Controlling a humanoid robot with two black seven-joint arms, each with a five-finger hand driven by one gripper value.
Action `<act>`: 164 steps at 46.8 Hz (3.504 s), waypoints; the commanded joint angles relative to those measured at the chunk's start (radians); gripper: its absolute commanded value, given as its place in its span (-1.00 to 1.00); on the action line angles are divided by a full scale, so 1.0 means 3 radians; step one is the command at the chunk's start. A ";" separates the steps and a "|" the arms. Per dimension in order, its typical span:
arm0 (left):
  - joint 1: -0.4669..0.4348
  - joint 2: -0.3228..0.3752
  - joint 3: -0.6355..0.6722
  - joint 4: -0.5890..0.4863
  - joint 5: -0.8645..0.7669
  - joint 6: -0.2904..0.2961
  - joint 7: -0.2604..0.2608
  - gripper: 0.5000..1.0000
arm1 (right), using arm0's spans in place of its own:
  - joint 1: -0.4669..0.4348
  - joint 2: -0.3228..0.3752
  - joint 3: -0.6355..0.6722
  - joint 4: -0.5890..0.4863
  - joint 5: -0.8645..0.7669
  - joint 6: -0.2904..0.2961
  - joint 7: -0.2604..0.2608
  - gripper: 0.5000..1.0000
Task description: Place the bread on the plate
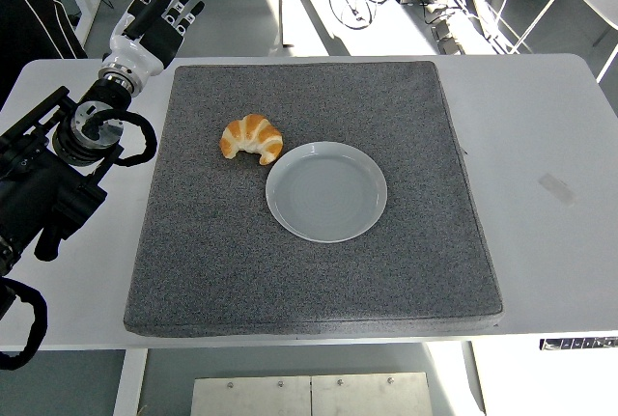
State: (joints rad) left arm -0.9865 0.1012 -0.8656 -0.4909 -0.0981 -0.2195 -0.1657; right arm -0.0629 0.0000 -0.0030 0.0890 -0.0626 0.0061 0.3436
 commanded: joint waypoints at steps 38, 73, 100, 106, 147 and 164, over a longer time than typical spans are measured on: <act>-0.0122 0.0164 0.0298 -0.0010 0.0133 0.0169 -0.0026 0.94 | 0.0000 0.0000 0.0000 0.0000 -0.0001 0.0000 0.0000 1.00; -0.0194 0.0363 0.0461 -0.0056 0.0910 -0.0056 -0.0291 0.94 | 0.0000 0.0000 0.0000 0.0036 0.0004 0.0015 0.0000 1.00; -0.0265 0.0951 0.1326 -0.0859 0.2464 0.0118 -0.0455 0.94 | -0.0010 0.0000 0.0000 0.0036 -0.0001 0.0015 0.0000 1.00; -0.0255 0.0946 0.1341 -0.0859 0.2781 0.0118 -0.0465 0.94 | -0.0005 0.0000 0.0030 0.0031 -0.0001 0.0010 0.0000 1.00; -0.0772 0.0793 0.2942 -0.0409 0.3809 0.0313 -0.0966 0.94 | 0.0005 0.0000 0.0036 0.0026 -0.0001 0.0005 0.0000 1.00; -0.0761 0.0491 0.3259 -0.0123 0.3809 0.0302 -0.0997 0.92 | 0.0005 0.0000 0.0041 0.0026 -0.0001 0.0000 0.0000 1.00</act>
State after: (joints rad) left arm -1.2156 0.2631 0.1091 -0.5406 1.0445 -0.1301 -0.4626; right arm -0.0613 0.0000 0.0090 0.0965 -0.0630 0.0063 0.3436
